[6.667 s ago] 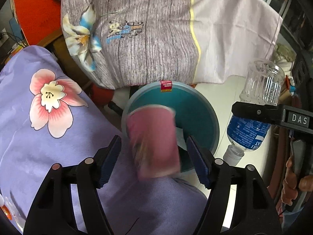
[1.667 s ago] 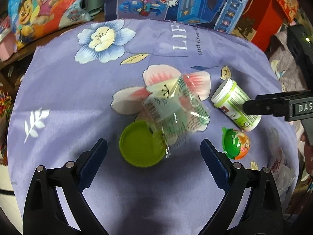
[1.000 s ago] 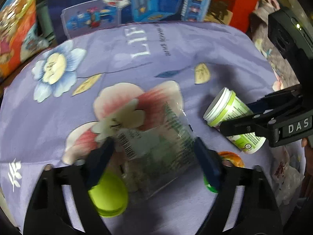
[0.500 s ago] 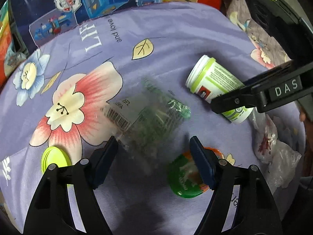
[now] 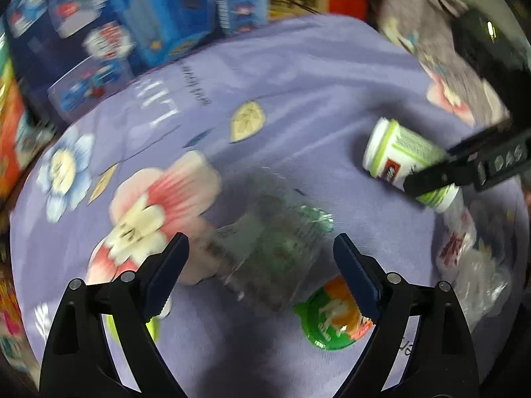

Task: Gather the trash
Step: 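Grasp the green-capped pill bottle with the right gripper while the left gripper grasps the clear bag, then lift the pill bottle and clear bag and carry them toward the teal bin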

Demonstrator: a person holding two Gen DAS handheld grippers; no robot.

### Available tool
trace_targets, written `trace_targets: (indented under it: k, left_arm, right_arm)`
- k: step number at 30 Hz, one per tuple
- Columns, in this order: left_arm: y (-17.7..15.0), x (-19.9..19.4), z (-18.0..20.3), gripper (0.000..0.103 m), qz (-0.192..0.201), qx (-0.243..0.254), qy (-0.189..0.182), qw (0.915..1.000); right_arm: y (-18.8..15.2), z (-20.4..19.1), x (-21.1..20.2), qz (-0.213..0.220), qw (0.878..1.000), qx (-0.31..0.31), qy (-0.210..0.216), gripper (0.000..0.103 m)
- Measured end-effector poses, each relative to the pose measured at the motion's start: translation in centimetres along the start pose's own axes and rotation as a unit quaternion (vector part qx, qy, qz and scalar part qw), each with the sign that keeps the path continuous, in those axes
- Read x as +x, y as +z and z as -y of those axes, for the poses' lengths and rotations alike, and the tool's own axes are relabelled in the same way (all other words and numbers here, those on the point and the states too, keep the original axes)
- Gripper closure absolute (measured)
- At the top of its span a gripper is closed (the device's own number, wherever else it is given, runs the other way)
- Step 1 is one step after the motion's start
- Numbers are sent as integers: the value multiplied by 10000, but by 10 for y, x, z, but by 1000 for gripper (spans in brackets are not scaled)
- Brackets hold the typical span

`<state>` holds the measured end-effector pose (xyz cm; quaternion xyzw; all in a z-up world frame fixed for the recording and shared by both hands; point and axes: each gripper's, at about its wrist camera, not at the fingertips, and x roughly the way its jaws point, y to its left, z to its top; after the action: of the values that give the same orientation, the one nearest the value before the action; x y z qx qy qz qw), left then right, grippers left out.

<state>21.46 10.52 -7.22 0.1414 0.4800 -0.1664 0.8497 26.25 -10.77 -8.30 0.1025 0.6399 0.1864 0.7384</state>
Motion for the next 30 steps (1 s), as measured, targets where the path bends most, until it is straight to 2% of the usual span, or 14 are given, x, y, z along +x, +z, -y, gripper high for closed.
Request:
trace_targets:
  k: [2, 5, 9, 15, 23, 30]
  left_arm:
    - [3, 14, 9, 14, -144, 323, 23, 9994]
    - [4, 28, 16, 16, -275, 529, -62, 9982]
    - [3, 24, 15, 42, -100, 421, -47, 9991]
    - [5, 11, 22, 58, 53, 88, -217, 9997]
    - [12, -18, 40, 61, 334, -332, -292, 9985]
    - [18, -40, 63, 61, 445, -399, -355, 9976]
  right_arm:
    - [-2, 4, -4, 35, 10000, 55, 12, 51]
    - [-5, 11, -7, 57, 9999, 158, 34, 53]
    - [-9, 18, -8, 75, 9996, 255, 39, 54]
    - [-13, 22, -14, 197, 9991, 331, 158, 54]
    - [-22, 35, -34, 408, 9971, 533, 372, 55]
    - [-40, 44, -61, 666, 9943, 631, 544, 55]
